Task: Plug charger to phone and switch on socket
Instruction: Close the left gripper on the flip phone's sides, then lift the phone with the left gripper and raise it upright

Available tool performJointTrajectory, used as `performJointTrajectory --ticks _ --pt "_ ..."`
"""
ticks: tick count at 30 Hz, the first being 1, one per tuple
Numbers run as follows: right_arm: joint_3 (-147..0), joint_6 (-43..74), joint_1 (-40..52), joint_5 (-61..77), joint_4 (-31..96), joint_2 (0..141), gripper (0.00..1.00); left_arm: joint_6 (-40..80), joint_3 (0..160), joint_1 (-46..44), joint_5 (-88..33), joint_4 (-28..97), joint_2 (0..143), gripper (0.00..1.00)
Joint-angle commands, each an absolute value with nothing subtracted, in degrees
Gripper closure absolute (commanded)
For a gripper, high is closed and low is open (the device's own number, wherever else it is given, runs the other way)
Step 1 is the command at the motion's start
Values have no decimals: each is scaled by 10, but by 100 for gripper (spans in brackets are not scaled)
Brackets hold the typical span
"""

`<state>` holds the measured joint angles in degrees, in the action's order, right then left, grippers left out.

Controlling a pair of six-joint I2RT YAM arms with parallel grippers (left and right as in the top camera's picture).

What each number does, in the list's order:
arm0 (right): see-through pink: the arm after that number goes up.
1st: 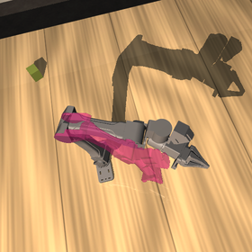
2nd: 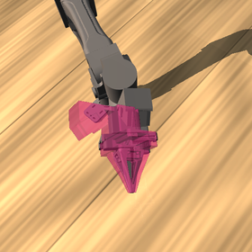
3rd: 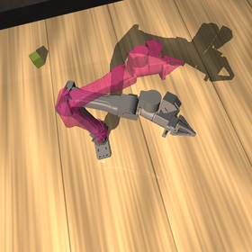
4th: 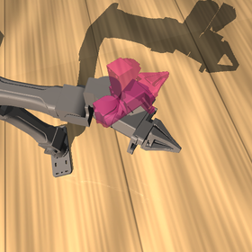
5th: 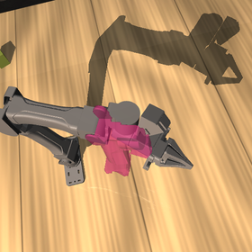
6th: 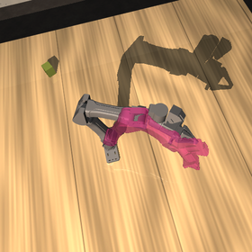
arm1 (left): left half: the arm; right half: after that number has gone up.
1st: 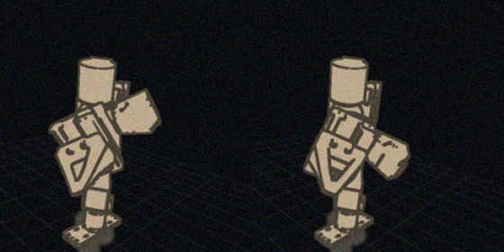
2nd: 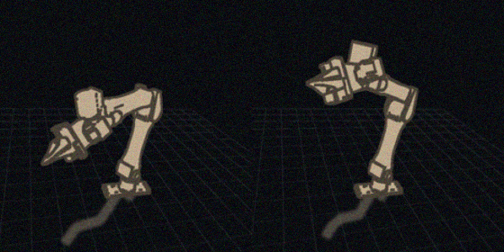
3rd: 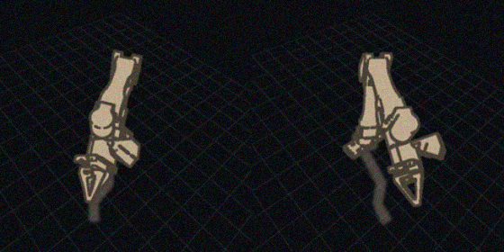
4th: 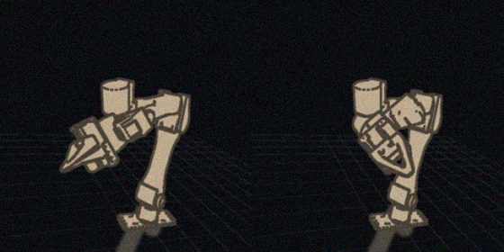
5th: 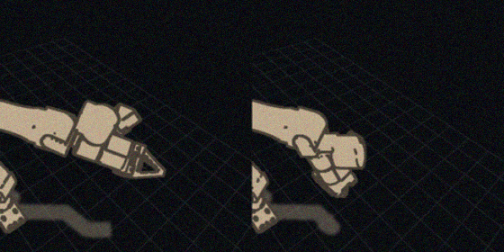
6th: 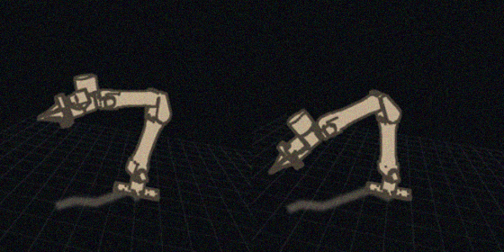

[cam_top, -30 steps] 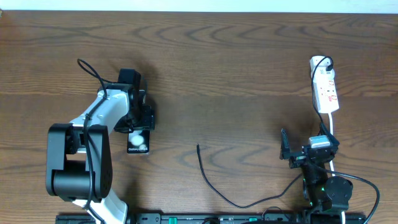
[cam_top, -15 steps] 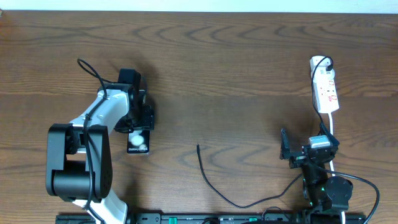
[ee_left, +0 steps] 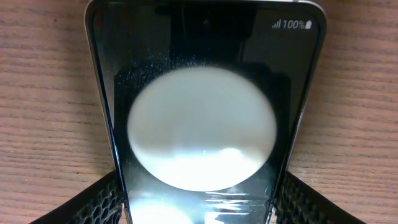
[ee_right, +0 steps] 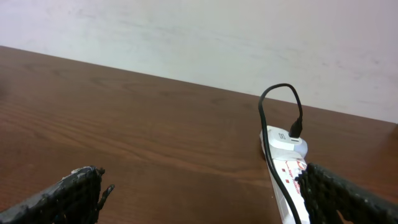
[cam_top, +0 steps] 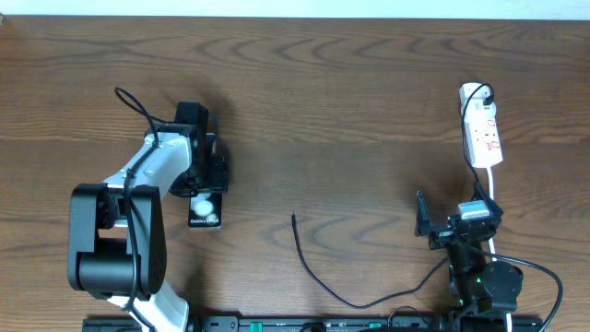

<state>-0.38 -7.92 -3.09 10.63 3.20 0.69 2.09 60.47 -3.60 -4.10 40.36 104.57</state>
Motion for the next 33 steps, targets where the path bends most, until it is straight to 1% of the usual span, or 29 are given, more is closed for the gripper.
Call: performJointTrajectory --ticks 1,4,8,10,22,33 --pt "-3 -71 -30 105 35 3 1 15 594 -37 -38 406 1051 56" --pt "-3 -71 -30 105 35 3 1 15 594 -37 -38 406 1051 66" --pt "-3 -71 -30 105 35 3 1 15 594 -37 -38 406 1051 81" --pt "-3 -71 -30 105 35 3 1 15 594 -37 -39 406 1051 92" --pt "-3 -71 -30 105 35 3 1 15 598 -37 -38 409 1050 93" --pt "-3 -71 -30 105 35 3 1 15 658 -37 -39 465 1026 92"
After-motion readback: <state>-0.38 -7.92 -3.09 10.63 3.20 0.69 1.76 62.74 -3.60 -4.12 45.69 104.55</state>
